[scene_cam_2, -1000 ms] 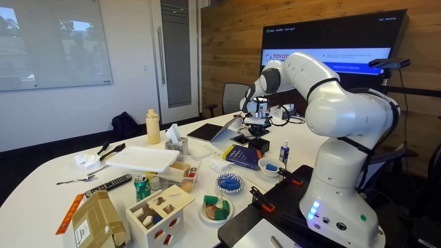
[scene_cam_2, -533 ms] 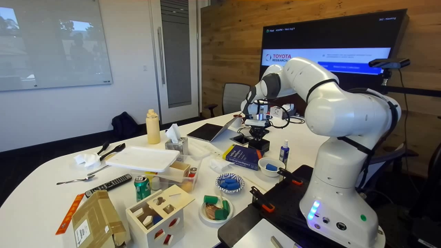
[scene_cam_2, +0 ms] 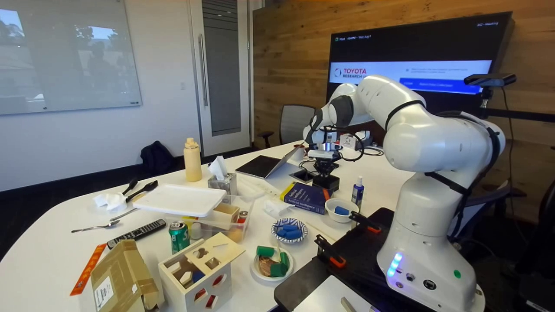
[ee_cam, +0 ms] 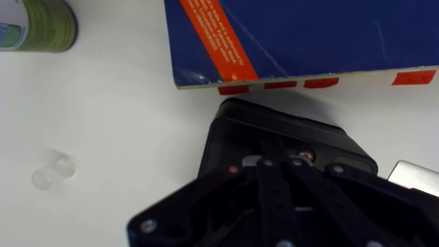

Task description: Press on the black object

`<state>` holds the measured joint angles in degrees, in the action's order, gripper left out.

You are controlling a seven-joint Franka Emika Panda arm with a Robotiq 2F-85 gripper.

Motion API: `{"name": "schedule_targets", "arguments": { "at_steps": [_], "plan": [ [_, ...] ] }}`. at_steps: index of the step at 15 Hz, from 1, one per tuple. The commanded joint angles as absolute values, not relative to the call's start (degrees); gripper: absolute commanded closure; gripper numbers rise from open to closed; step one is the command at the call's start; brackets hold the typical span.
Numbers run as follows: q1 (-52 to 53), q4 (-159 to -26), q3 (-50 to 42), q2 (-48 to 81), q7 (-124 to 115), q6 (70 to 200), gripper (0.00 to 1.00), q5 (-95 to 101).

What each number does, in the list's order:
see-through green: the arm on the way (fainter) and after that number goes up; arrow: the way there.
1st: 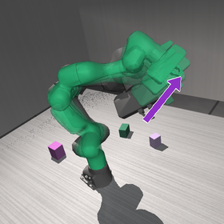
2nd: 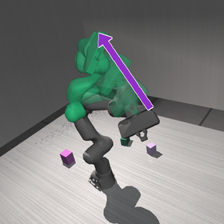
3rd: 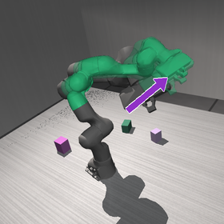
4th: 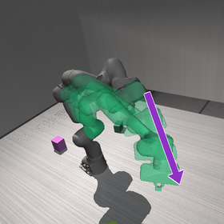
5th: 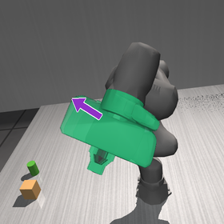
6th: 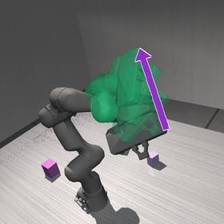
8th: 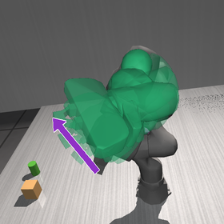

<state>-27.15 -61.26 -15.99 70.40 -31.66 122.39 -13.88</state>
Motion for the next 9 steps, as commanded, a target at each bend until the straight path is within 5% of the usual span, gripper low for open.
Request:
{"name": "schedule_targets", "arguments": {
  "at_steps": [1, 8, 9],
  "plan": [
    [-27.10, -60.71, -15.29, 70.36, -33.09, 121.78, 1.00, -14.90],
    [-25.82, -67.42, -13.98, 59.84, -31.43, 121.39, 1.00, -15.89],
    [-25.55, -68.89, -13.76, 57.83, -31.07, 121.33, 0.92, -15.91]
  ]
}}
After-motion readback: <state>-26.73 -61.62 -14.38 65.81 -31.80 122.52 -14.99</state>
